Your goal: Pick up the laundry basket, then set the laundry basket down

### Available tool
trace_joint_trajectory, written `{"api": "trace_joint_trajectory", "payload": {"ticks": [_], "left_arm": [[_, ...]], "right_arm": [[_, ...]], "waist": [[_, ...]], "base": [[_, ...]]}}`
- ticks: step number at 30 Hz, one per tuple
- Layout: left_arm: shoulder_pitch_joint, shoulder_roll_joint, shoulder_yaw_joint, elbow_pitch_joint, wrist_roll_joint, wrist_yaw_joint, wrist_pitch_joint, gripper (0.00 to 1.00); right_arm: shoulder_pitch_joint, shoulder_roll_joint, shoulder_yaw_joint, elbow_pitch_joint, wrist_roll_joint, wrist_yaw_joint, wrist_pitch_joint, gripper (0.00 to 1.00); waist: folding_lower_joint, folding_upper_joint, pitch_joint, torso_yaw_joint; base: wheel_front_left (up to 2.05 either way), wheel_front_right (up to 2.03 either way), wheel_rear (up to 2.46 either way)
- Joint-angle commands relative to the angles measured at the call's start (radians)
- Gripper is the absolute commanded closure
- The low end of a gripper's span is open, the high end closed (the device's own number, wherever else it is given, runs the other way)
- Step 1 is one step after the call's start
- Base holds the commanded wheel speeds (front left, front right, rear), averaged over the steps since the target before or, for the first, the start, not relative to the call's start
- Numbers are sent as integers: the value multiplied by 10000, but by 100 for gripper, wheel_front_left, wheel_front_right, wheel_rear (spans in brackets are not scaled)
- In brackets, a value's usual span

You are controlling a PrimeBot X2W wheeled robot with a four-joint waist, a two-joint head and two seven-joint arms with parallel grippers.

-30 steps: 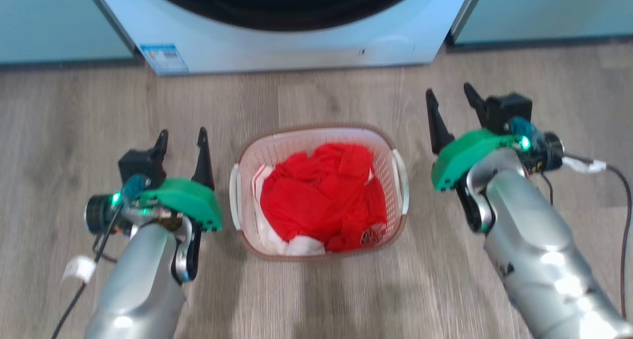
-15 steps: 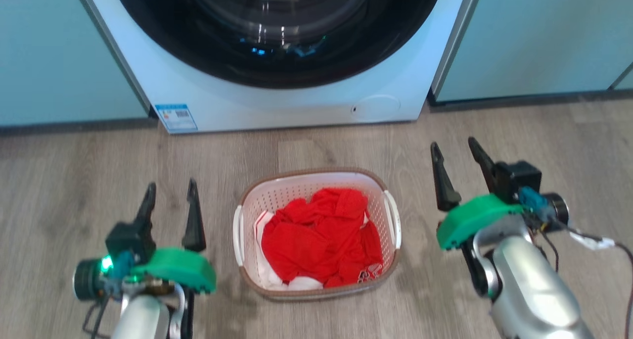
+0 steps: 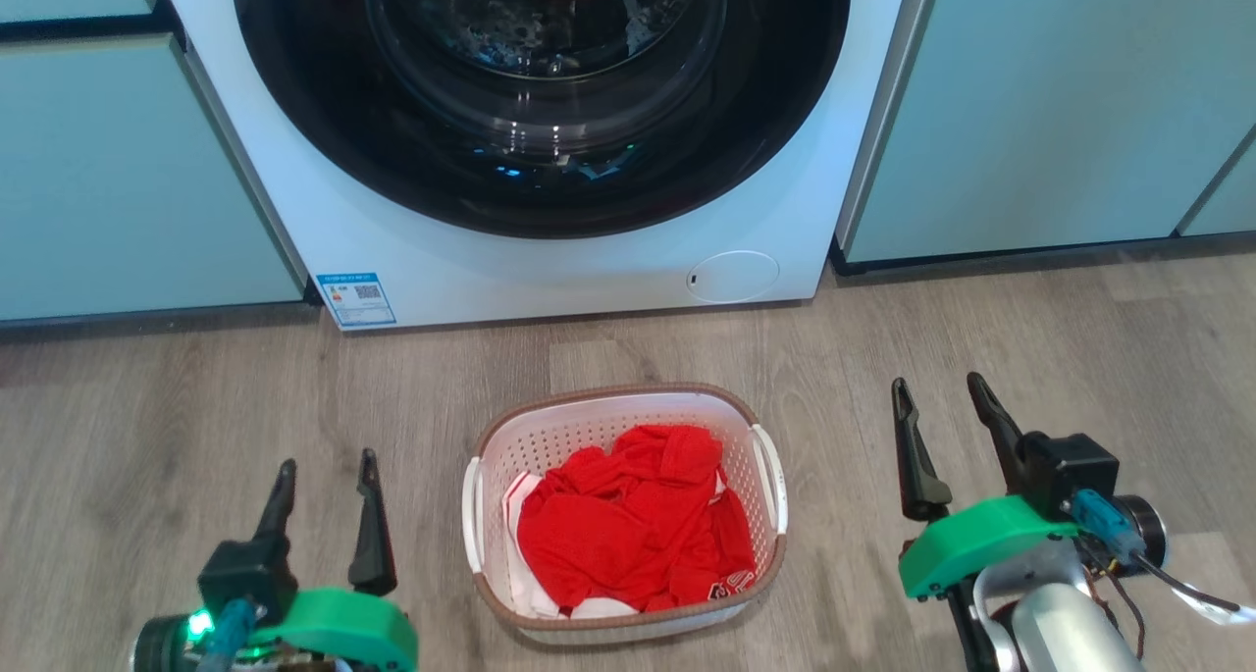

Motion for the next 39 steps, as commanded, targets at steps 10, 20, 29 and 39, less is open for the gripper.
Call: {"api": "trace_joint_trajectory", "payload": {"ticks": [10,20,29,39], "left_arm": [[221,-57,452,-982,121,25,-95,0],[330,-77,588,-935,213,-17,-95,0],[331,-95,700,-919,193,-44,-95,0],[707,-75,391,81,-75,-94,92,100]], "right_arm": [[161,66,0,-695,-92,56,-122,0],[309,66,-16,-633,-52,56,-122,0],[292,66,-68,-608,-22,56,-122,0],[726,74,-251,314,240,-1,55,100]], "waist": [[1,0,-154,-71],[1,0,-271,-95],[1,0,-273,-86],[1,0,-263,-79]], "base": [[0,0,0],[0,0,0],[0,0,0],[0,0,0]]}}
